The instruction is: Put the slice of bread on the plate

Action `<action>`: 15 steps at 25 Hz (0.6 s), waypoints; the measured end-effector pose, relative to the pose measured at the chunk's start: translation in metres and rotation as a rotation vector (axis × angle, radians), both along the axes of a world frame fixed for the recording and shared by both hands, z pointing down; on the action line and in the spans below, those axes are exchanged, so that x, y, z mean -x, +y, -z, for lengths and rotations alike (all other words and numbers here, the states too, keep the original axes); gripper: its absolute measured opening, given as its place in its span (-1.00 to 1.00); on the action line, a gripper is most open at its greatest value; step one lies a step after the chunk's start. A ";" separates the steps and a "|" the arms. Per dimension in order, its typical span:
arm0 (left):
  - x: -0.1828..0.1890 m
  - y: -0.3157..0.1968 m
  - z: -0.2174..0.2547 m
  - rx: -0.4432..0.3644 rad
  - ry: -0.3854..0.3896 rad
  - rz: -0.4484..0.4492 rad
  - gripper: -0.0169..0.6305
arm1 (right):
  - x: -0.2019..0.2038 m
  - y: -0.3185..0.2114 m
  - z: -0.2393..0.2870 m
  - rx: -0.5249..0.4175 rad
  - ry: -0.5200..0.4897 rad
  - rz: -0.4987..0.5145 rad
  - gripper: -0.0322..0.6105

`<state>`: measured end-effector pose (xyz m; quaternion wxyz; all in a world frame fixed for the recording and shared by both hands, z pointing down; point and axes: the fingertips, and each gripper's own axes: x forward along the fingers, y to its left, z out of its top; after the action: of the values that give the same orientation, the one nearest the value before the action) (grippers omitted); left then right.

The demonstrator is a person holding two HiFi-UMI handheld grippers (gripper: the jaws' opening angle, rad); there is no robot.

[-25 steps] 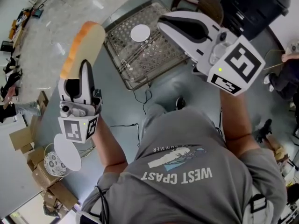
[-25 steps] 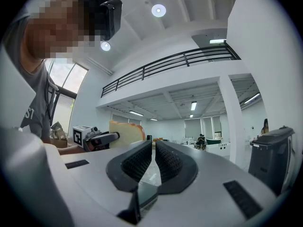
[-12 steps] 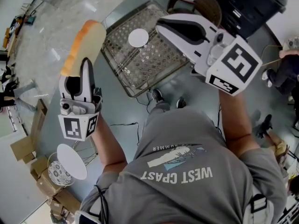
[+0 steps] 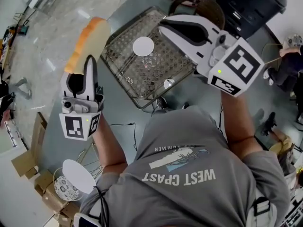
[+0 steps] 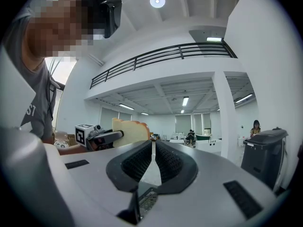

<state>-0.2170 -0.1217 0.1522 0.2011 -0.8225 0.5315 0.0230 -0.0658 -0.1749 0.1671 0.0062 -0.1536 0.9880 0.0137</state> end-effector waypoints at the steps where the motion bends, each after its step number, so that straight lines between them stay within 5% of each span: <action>1: 0.003 -0.003 -0.002 0.002 0.003 -0.008 -0.66 | 0.004 -0.002 -0.001 -0.001 0.003 -0.006 -0.88; 15: 0.009 -0.055 -0.040 0.070 -0.050 0.022 -0.66 | 0.016 -0.045 -0.014 0.032 0.027 -0.006 -0.88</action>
<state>-0.2263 -0.1764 0.1921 0.1859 -0.8234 0.5358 -0.0186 -0.0822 -0.2198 0.1814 -0.0098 -0.1566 0.9876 0.0002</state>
